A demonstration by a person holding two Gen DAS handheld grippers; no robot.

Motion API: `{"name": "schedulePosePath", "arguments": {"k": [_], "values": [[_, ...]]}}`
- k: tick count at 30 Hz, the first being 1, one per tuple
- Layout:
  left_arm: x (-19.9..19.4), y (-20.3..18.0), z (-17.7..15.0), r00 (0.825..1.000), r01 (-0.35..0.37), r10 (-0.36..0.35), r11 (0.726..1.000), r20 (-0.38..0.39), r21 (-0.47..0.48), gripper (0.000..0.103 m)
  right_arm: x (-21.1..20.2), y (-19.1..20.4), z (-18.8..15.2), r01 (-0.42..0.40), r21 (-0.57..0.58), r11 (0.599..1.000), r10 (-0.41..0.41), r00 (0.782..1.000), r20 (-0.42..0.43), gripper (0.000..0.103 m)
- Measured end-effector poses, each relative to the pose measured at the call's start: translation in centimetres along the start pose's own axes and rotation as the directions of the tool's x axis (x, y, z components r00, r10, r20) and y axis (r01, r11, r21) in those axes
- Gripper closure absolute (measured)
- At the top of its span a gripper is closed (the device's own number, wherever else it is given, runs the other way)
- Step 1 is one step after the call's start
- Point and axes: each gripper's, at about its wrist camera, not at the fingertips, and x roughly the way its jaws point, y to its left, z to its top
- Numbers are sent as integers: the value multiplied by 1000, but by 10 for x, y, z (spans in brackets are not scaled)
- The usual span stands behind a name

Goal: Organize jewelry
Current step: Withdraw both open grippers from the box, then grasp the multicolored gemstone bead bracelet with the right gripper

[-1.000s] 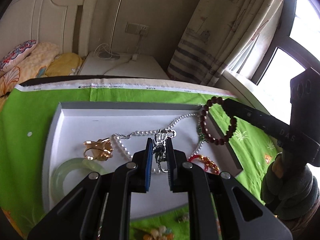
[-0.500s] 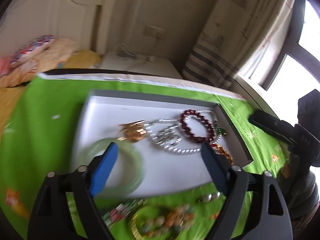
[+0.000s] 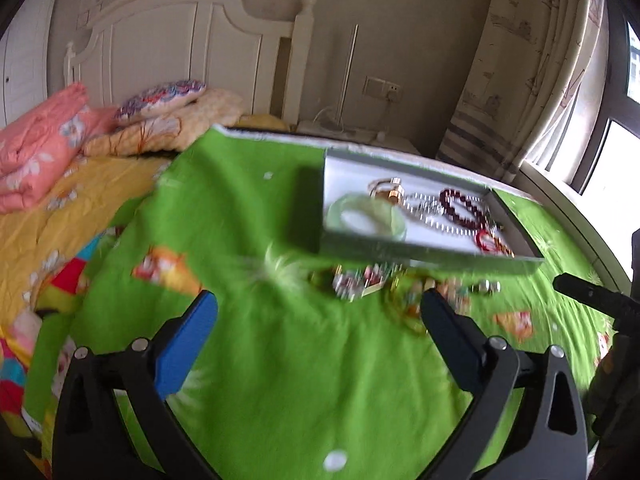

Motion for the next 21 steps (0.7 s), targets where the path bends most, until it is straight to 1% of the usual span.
{"name": "schedulePosePath", "arguments": {"k": [1, 3, 5, 6, 7, 10, 12, 14, 17, 20, 21], "values": [[-1, 6, -3, 1000, 19, -20, 999, -16, -26, 2, 1, 5, -1, -1, -14, 1000, 1, 1000, -4, 43], [-6, 18, -9, 998, 58, -60, 995, -12, -86, 2, 4, 15, -7, -7, -40, 999, 6, 1000, -23, 43], [-7, 29, -12, 994, 106, -107, 986, -5, -132, 2, 7, 26, -9, 12, -98, 995, -16, 999, -32, 43], [-5, 35, -13, 990, 135, -139, 978, -14, -158, 2, 10, 35, -12, 18, -132, 991, -23, 999, -42, 43], [-3, 38, -13, 989, 141, -147, 974, -23, -175, 2, 13, 40, -13, 11, -146, 989, -19, 998, -55, 43], [6, 43, -13, 987, 126, -144, 967, -69, -219, 2, 23, 56, -15, -31, -166, 986, 15, 995, -100, 43], [9, 41, -13, 986, 125, -146, 968, -85, -216, 2, 31, 68, -16, -38, -186, 982, 15, 993, -119, 43], [8, 39, -12, 986, 132, -151, 970, -78, -203, 2, 38, 76, -14, -36, -198, 980, 10, 991, -131, 43], [9, 36, -11, 986, 131, -149, 972, -77, -195, 2, 52, 89, -8, -15, -232, 973, -17, 991, -133, 43], [9, 34, -11, 987, 130, -146, 973, -72, -191, 2, 68, 108, -3, 55, -320, 946, -96, 989, -114, 43], [9, 34, -11, 987, 128, -144, 974, -70, -189, 2, 72, 112, -1, 64, -340, 938, -107, 988, -109, 43]]}}
